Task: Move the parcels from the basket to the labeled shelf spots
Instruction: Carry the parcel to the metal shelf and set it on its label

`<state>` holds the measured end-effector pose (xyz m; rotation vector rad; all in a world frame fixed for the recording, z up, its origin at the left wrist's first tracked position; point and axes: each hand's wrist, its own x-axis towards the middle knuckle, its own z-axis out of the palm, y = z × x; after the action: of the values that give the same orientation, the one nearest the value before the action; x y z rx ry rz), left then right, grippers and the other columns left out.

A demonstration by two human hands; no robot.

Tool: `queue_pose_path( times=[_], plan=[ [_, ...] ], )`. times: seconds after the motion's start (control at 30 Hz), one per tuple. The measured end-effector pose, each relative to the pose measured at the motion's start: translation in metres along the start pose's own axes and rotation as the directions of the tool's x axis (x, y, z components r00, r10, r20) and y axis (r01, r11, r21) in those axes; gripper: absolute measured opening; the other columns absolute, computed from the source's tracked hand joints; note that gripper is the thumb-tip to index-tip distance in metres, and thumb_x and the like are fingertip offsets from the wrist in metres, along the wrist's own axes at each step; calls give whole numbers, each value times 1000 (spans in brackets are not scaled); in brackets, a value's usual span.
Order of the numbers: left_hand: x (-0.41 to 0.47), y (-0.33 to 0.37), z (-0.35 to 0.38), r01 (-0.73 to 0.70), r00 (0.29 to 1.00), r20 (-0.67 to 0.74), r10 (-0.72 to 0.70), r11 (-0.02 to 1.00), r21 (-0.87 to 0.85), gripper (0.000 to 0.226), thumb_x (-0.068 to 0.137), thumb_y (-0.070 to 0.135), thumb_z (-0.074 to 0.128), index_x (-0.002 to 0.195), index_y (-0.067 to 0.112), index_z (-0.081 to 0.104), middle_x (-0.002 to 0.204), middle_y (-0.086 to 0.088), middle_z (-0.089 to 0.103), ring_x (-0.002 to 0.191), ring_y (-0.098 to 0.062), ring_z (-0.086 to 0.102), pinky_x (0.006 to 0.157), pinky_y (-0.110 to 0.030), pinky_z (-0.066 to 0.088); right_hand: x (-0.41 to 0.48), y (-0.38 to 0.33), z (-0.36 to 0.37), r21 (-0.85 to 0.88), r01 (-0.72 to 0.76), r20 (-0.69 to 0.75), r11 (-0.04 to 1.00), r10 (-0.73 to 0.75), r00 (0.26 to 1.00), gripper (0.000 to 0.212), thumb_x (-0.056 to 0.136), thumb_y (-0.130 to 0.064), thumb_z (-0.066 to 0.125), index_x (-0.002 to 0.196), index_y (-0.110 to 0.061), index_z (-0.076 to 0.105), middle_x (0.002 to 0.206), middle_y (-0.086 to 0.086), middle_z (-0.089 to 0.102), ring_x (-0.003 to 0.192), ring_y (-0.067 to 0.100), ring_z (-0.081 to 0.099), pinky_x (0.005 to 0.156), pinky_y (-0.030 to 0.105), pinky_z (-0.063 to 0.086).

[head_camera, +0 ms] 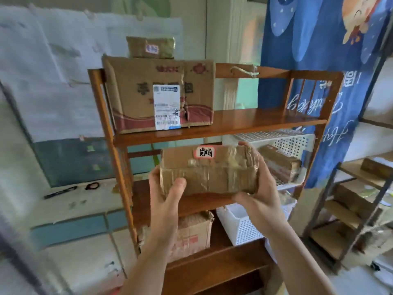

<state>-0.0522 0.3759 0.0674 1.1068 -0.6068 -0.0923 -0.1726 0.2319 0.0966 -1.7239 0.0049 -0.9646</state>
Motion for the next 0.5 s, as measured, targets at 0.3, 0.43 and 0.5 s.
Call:
queue_pose_path(
  times=[0.3,0.43,0.5],
  plan=[
    [-40,117,-170,-301,943,-115,314,946,117,66,82,32,60,144,24,39,113,19,73,106,1,68,86,-14,51,-25,-45,194,251,32,141,967,-69,988,97,65,21,49,148,-27,39,117,-6,72,110,9,67,92,25,54],
    [-56,149,-245,-291,933,-161,322,937,192,68,82,34,60,144,21,38,112,19,74,105,-1,69,84,-17,53,-44,-65,267,271,19,197,962,-74,978,99,66,22,50,154,-21,34,124,3,69,116,17,66,95,28,53],
    [-62,163,-276,-279,940,-136,312,936,214,64,82,36,60,142,26,40,115,18,72,108,-3,69,84,-17,53,-54,-74,299,277,12,211,961,-73,975,98,67,21,51,155,-20,34,126,5,66,116,15,65,95,32,53]
  ],
)
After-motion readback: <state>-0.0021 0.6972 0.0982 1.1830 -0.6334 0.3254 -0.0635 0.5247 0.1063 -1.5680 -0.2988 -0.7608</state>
